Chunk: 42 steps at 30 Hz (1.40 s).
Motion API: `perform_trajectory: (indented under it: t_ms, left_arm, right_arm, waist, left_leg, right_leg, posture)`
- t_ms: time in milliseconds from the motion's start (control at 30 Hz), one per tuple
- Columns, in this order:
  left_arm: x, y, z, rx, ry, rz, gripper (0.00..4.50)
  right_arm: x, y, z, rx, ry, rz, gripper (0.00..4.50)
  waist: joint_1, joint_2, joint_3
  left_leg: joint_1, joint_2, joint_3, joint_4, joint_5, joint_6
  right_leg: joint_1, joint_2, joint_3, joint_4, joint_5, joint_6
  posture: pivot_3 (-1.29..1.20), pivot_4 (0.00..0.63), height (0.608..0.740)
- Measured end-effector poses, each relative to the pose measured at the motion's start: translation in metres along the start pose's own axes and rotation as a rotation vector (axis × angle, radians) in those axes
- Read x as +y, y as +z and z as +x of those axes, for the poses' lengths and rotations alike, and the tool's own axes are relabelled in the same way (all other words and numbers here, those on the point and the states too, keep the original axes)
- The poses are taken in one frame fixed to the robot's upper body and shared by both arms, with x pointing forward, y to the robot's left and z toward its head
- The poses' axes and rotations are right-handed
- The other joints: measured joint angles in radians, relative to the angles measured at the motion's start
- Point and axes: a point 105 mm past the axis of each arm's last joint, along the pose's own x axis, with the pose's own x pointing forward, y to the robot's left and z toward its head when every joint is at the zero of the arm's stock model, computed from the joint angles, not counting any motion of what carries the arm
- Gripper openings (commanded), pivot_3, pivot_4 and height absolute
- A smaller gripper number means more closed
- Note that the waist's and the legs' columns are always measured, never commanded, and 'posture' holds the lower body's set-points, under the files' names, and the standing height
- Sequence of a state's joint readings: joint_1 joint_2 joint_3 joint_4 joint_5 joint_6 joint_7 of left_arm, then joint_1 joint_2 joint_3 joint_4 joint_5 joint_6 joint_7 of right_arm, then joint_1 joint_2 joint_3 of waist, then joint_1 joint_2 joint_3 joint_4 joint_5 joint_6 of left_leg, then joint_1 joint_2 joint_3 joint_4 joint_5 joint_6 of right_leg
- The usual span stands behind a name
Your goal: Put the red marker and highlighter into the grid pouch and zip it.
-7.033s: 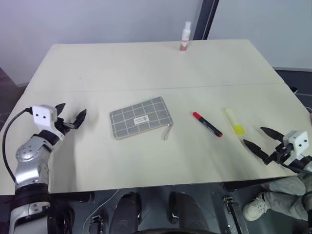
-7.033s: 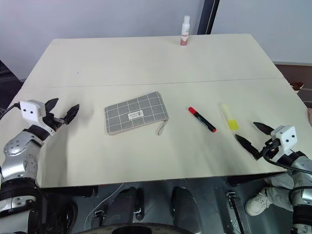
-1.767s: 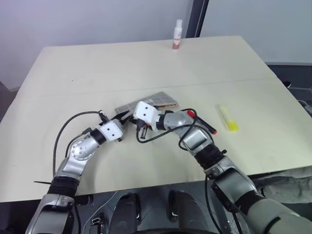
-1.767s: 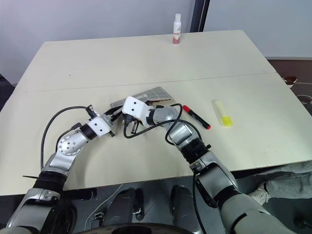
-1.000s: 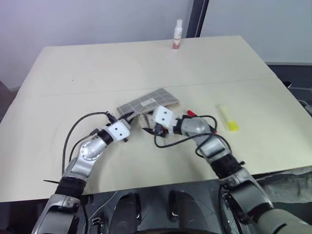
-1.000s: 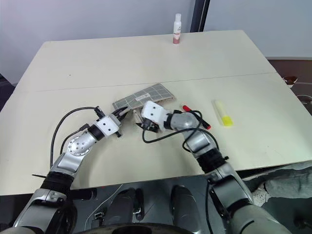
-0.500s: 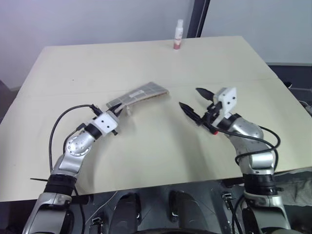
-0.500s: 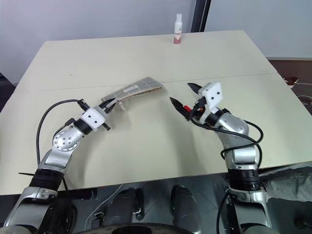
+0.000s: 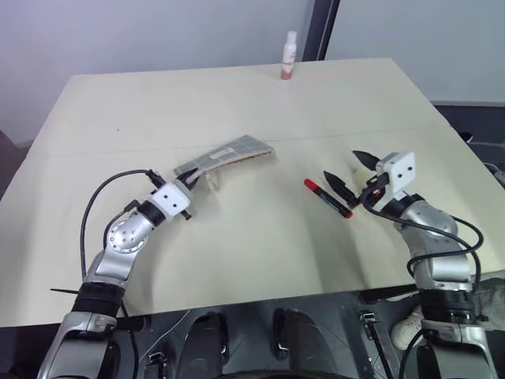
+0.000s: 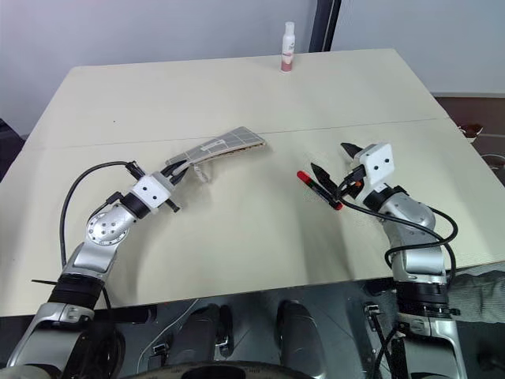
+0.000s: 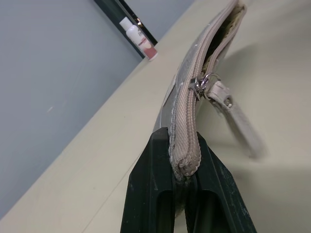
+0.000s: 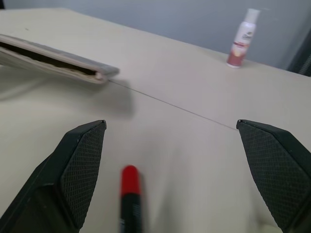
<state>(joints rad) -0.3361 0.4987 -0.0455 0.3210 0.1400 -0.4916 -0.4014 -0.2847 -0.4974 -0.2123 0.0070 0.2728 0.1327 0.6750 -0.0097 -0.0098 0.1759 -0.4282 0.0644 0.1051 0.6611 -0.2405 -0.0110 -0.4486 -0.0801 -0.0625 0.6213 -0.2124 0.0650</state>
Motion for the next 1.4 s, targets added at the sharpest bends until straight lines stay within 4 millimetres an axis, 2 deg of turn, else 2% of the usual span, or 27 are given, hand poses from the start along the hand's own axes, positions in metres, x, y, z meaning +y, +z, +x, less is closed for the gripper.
perform_trajectory:
  t_ms: [267,467,567,733,1000,1167,1267,1333,1400]
  left_arm:
    - [-0.001,0.0,0.004,-0.006,-0.006,-0.009,0.0]
    - [-0.003,0.001,0.007,-0.013,-0.004,-0.022,0.0]
    - [-0.003,0.003,0.008,-0.023,-0.004,-0.019,0.0]
    - [-0.006,0.001,0.005,-0.022,-0.008,-0.021,0.0]
    - [-0.012,-0.002,0.006,-0.021,-0.015,-0.038,0.0]
    - [-0.015,-0.001,0.007,-0.026,-0.02,-0.042,0.0]
    - [-0.015,0.0,0.007,-0.036,-0.02,-0.039,0.0]
    - [-0.015,0.001,0.007,-0.039,-0.02,-0.038,0.0]
    - [-0.016,0.001,0.007,-0.039,-0.019,-0.038,0.0]
  right_arm:
    - [-0.015,-0.004,-0.01,0.033,-0.033,-0.017,4.46]
    - [-0.042,-0.027,-0.016,0.168,-0.108,-0.02,4.46]
    - [-0.049,-0.033,-0.019,0.214,-0.124,-0.019,4.46]
    - [-0.05,-0.041,-0.021,0.263,-0.132,0.02,4.46]
    - [-0.052,-0.039,-0.021,0.306,-0.129,0.048,4.46]
    - [-0.053,-0.06,-0.03,0.443,-0.181,0.127,4.46]
    - [-0.045,-0.072,-0.04,0.526,-0.159,0.16,4.46]
    - [-0.042,-0.072,-0.041,0.534,-0.147,0.158,3.94]
    - [-0.038,-0.071,-0.044,0.552,-0.118,0.127,3.06]
  waist:
    - [-0.001,0.0,0.0]
    - [-0.001,0.0,0.0]
    - [-0.001,0.0,0.0]
    - [-0.001,0.0,0.0]
    - [0.0,0.0,0.0]
    - [0.0,0.0,0.0]
    - [0.0,0.0,0.0]
    - [0.0,0.0,0.0]
    - [0.0,0.0,0.0]
  left_leg:
    - [0.0,0.0,0.0,0.0,0.0,0.0]
    - [0.0,0.0,0.0,0.0,0.0,0.0]
    - [0.001,0.0,0.0,0.0,0.0,0.0]
    - [0.001,0.0,0.0,0.0,0.0,0.0]
    - [0.001,0.0,0.0,0.001,0.0,0.0]
    - [0.001,0.0,0.0,0.001,0.0,0.0]
    - [0.001,0.0,-0.001,0.001,0.0,0.0]
    - [0.001,0.0,-0.001,0.001,0.0,0.0]
    - [0.002,0.0,-0.001,0.001,0.0,0.0]
  right_leg:
    - [0.0,0.0,0.0,0.0,0.0,0.0]
    - [0.001,0.0,0.0,0.0,0.0,0.0]
    - [0.001,0.0,0.0,0.0,0.0,0.0]
    - [0.001,0.0,0.0,0.0,0.0,0.0]
    - [0.002,0.0,0.0,0.0,0.0,0.0]
    - [0.002,0.0,0.0,0.0,0.0,0.0]
    - [0.002,0.0,0.0,0.0,0.0,0.0]
    - [0.002,0.0,0.0,0.0,0.0,0.0]
    - [0.003,0.0,0.0,0.0,0.0,0.0]
  posture:
    - [0.0,0.15,0.74]
    - [0.0,0.15,0.74]
    - [0.0,0.15,0.74]
    - [0.0,0.15,0.74]
    - [0.0,0.15,0.74]
    - [0.0,0.15,0.74]
    - [0.0,0.15,0.74]
    - [0.0,0.15,0.74]
    - [0.0,0.15,0.74]
